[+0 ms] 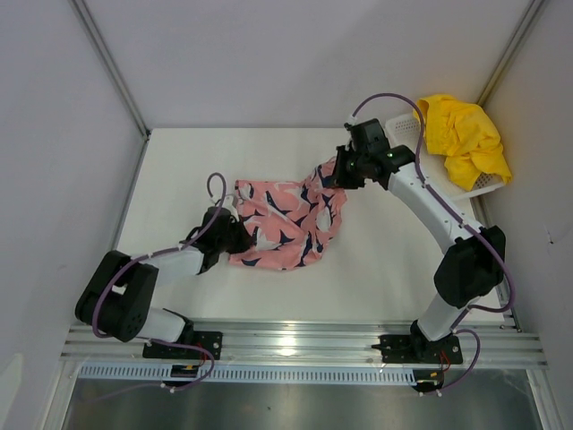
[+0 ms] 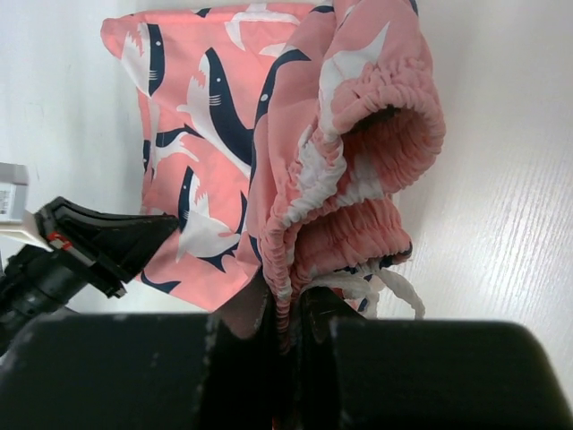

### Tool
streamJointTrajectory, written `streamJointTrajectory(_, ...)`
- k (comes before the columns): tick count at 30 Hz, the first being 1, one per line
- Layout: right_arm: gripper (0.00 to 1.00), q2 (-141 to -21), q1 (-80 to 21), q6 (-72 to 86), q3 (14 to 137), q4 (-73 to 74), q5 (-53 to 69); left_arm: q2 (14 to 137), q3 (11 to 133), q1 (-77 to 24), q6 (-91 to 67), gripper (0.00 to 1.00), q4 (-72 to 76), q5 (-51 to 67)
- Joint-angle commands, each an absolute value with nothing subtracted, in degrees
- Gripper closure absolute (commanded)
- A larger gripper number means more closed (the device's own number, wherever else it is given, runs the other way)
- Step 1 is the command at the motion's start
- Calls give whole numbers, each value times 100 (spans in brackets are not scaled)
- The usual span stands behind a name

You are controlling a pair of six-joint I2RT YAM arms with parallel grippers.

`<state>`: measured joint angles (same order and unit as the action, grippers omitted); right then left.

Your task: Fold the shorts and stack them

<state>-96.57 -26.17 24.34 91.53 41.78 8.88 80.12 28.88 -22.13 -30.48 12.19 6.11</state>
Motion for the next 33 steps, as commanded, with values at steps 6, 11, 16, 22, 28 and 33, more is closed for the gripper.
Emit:
streamJointTrajectory(6,96,-9957,-3005,2593,9817,4219,791,8094,2215,-2285,-3146,99,1845,773)
streamJointTrajectory(11,96,-10265,-3269,2847,10054,4131,651,8411,2109,-2619,-3287,100,2091,695)
streamJointTrajectory(16,96,-10678,-3691,3102,10230,3964,466,8578,2031,-2777,-3366,100,2293,650)
streamJointTrajectory(22,95,-11117,-4130,3349,10300,3578,37,8578,1942,-2856,-3428,100,2426,668)
streamJointTrajectory(28,95,-11935,-4456,3296,10731,3481,-377,8464,1864,-2971,-3463,100,2408,659)
streamJointTrajectory(33,88,-12479,-4754,3120,10959,3497,-904,8306,1758,-3006,-3507,100,2365,668)
